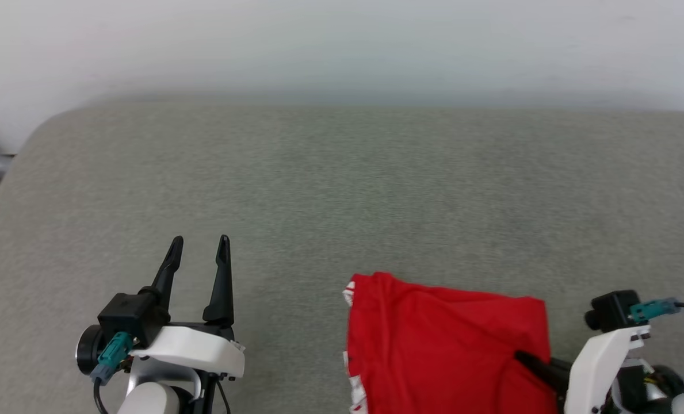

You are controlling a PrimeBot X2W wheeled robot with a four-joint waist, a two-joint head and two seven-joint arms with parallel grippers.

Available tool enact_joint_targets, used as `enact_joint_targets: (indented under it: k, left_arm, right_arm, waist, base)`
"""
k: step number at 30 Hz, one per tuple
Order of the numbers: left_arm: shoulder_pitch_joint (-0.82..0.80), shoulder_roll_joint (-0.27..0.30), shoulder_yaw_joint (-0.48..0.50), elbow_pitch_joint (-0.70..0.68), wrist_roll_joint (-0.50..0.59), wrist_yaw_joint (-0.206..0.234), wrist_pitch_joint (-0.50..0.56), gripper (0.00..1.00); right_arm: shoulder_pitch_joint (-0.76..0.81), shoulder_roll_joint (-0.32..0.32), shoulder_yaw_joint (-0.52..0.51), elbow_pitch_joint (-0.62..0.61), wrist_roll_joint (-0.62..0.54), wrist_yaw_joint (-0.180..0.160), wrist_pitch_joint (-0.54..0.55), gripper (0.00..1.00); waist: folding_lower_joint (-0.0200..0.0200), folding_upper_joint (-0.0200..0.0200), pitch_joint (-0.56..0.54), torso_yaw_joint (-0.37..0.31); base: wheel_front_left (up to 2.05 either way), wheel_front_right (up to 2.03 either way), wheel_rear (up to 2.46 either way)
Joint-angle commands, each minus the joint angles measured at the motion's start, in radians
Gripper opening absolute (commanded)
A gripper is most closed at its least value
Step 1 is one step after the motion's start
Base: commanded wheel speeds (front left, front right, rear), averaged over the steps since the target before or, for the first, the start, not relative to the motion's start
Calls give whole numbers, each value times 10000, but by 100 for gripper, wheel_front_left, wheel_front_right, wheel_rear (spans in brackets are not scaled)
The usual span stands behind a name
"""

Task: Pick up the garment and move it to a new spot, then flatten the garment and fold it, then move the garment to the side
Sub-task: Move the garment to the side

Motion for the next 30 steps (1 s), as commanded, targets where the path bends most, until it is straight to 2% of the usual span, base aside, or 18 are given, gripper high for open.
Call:
enact_joint_targets:
  k: [1, 7, 14, 18, 23, 30]
  left_arm:
    - [42, 38, -5, -20, 67, -37, -21, 100]
    - [-106, 265, 70, -309, 339, 45, -21, 100]
    - [-617, 633, 43, -803, 577, 28, 232, 100]
    - [-993, 886, -12, -1117, 704, -36, 592, 100]
    - [-1695, 1198, -176, -1620, 947, -157, 1120, 100]
    - [-2911, 1397, -413, -2509, 1317, -191, 1898, 100]
  right_arm:
    - [-126, -136, -70, -23, -111, -9, -16, 0]
    - [-661, -1009, -334, -47, -1153, -9, -65, 0]
    - [-1849, -1254, -305, 371, -2003, -11, -621, 0]
    - [-2894, -1364, -219, 980, -2683, -12, -1171, 0]
    - [-4302, -1508, -539, 1901, -3328, -11, -2067, 0]
    - [-5978, -1787, -1608, 3407, -3893, -12, -3407, 0]
  waist:
    - [0, -1, -30, -584]
    - [0, -1, 451, -2206]
    - [0, -1, 1533, -4079]
    - [0, -1, 2207, -4884]
    - [0, -1, 3147, -5408]
    - [0, -1, 4637, -5282]
  base:
    - [0, 0, 0]
    - [0, 0, 0]
    - [0, 0, 0]
    - [0, 0, 0]
    - [0, 0, 0]
    - [0, 0, 0]
